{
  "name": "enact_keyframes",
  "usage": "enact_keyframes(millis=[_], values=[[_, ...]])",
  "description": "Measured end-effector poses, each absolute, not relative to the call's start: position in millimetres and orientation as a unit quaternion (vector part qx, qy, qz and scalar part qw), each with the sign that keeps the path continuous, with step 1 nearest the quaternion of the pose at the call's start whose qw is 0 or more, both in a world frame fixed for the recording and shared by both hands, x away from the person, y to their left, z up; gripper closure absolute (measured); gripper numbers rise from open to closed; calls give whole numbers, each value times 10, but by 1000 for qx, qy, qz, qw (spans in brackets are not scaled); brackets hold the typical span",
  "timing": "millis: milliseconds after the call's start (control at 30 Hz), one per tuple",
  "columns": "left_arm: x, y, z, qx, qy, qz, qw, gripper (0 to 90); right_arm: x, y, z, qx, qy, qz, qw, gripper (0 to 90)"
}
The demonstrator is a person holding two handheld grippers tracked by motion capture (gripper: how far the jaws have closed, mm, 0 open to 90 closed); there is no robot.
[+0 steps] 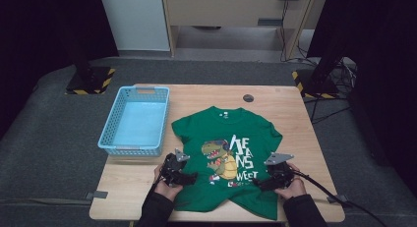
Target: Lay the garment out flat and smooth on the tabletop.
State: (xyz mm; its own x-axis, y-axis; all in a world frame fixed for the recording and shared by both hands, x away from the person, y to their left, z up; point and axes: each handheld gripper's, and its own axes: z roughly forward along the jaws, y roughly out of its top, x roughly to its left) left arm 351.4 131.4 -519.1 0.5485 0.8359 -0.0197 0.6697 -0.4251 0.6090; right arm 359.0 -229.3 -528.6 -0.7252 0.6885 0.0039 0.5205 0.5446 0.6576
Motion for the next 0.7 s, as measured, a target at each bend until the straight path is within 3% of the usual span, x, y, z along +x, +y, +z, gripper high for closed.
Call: enact_keyframes(millis=[700], values=[[3507,1323,-5175,820,482,151,269,215,3795,-2368,-5339,354,856,351,137,86]])
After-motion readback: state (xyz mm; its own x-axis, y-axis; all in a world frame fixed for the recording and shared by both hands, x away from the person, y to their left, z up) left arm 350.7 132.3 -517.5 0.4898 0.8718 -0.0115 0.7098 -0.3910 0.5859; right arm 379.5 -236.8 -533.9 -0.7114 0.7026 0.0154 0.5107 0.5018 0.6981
